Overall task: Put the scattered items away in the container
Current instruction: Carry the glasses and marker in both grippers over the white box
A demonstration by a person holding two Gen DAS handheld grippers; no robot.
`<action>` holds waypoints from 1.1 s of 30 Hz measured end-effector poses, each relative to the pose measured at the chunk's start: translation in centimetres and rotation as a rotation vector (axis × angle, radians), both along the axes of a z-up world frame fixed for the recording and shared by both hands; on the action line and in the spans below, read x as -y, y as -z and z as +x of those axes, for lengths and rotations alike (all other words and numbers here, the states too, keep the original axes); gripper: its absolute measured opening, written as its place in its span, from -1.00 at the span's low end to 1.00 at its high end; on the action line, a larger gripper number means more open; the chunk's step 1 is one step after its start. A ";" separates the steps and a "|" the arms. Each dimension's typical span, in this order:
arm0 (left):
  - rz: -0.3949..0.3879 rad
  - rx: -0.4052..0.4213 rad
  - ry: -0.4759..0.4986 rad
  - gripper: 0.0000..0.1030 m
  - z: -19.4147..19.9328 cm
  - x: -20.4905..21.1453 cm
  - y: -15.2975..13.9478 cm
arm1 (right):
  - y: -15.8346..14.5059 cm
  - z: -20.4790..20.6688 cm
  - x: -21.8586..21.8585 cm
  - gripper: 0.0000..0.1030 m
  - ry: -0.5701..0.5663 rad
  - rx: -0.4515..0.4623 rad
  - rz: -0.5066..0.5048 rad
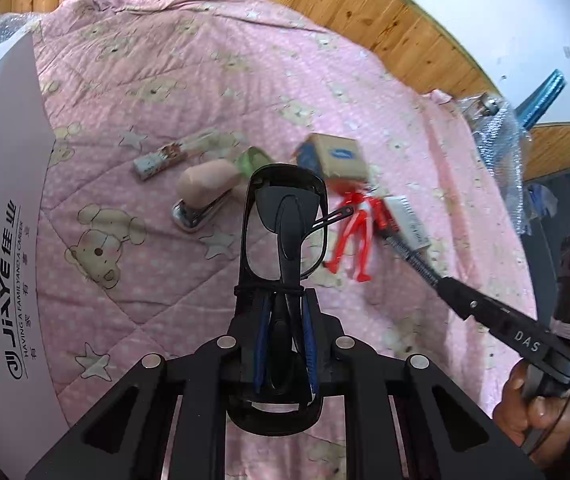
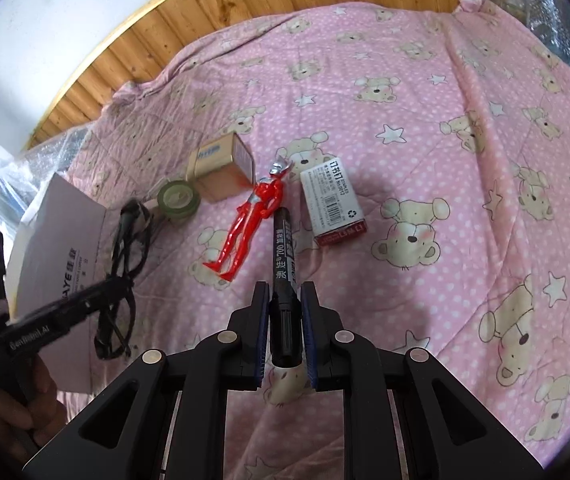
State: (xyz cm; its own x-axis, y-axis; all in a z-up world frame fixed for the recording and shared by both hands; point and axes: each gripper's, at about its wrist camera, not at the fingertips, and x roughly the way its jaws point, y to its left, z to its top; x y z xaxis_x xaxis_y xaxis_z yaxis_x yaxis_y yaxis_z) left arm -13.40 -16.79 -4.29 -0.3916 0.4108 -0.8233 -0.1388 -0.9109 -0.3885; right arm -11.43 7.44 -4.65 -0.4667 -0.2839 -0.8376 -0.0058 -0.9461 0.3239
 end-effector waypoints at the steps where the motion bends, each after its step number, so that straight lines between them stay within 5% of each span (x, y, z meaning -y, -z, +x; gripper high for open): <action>1: 0.005 -0.006 0.003 -0.68 0.1 0.0 -0.2 | 0.1 0.1 0.3 -0.68 -0.013 0.008 0.017; 6: 0.020 -0.005 0.012 -0.68 0.8 -0.1 -0.4 | 2.8 -0.1 2.2 -0.63 -0.084 0.092 0.087; 9: 0.027 0.014 0.007 -0.68 1.3 0.1 0.1 | 3.1 -1.0 2.6 -0.31 -0.089 0.072 0.106; 11: 0.037 0.028 0.001 -0.68 1.5 0.3 0.5 | 3.2 -2.0 2.9 -0.29 -0.100 0.061 0.117; 13: 0.046 0.034 -0.005 -0.68 1.9 0.6 0.8 | 4.0 -2.7 3.5 -0.36 -0.124 0.069 0.141; 14: 0.052 0.036 -0.007 -0.68 1.9 0.7 0.8 | 4.4 -3.0 3.8 -0.71 -0.139 0.076 0.153; 15: 0.059 0.034 -0.009 -0.68 2.0 0.8 0.6 | 4.4 -2.9 3.9 -0.73 -0.136 0.065 0.172; 24: 0.110 -0.036 0.000 -0.68 2.8 1.3 -2.1 | 0.2 0.6 2.6 -0.74 -0.045 0.036 0.066; 33: 0.145 -0.086 -0.007 -0.68 4.0 2.6 -4.2 | -3.2 1.6 6.6 -0.74 -0.112 -0.024 0.024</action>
State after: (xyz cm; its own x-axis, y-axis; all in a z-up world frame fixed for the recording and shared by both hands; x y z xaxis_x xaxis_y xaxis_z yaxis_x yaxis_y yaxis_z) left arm -9.37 -19.44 -0.12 -0.4615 0.5196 -0.7191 -0.1707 -0.8474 -0.5027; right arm -9.82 0.85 -1.43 -0.4533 -0.3158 -0.8336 0.1084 -0.9477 0.3001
